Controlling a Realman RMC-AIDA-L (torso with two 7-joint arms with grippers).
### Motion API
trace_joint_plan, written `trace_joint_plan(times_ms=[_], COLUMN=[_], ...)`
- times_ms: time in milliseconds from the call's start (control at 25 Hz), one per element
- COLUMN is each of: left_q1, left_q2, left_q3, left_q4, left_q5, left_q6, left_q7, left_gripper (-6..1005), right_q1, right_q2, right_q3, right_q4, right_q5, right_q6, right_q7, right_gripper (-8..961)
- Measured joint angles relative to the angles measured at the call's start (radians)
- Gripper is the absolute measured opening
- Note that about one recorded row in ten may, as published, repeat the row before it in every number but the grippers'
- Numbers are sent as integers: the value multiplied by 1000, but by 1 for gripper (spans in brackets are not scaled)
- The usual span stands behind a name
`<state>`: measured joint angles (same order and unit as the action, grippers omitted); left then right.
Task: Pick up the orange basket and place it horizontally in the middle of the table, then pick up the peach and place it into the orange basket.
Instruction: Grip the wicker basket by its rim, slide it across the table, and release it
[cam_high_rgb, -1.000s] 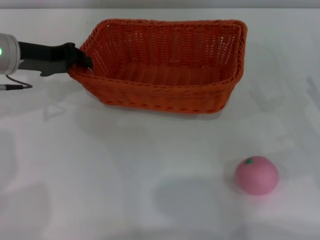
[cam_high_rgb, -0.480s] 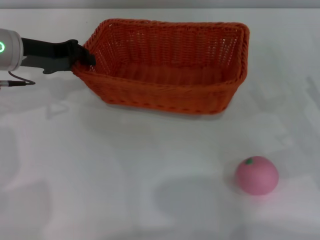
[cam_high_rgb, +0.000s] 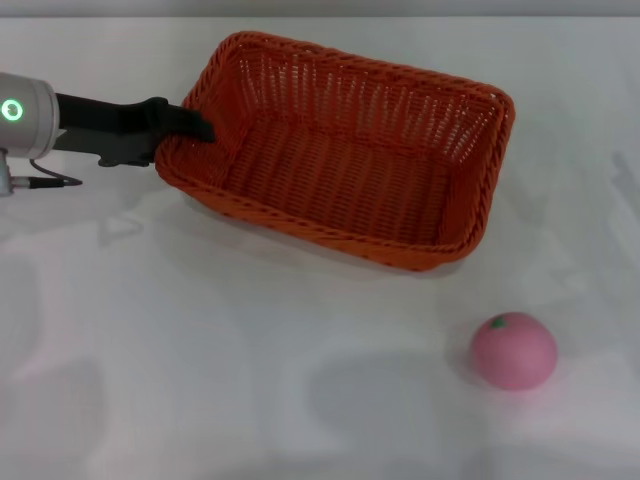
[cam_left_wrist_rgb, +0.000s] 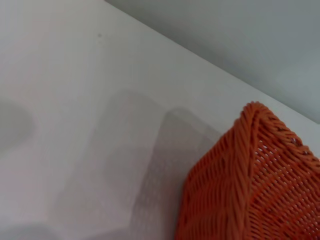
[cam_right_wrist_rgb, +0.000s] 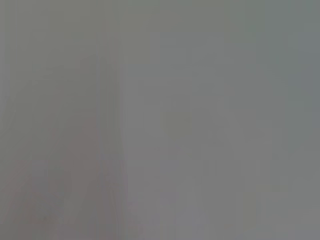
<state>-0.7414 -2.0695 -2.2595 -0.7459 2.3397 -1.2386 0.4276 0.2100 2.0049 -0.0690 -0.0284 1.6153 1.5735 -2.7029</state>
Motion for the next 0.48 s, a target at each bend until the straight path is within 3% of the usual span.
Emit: trace_joint_plan(times_ms=[160,480], left_q1=[-2,-4], left_q2=[-1,-6], left_q3=[12,72], left_q4=[0,6], left_q5=[-5,-53], left_q6=[-11,-27], left_q7=[6,32], left_gripper=[609,686], right_q1=[0,0], right_q2=[0,0], right_q3=[-1,-2], right_q4=[-2,-8], right_q5=[0,0], right_q6=[0,-1], right_q7=[0,0], right_gripper=[801,798])
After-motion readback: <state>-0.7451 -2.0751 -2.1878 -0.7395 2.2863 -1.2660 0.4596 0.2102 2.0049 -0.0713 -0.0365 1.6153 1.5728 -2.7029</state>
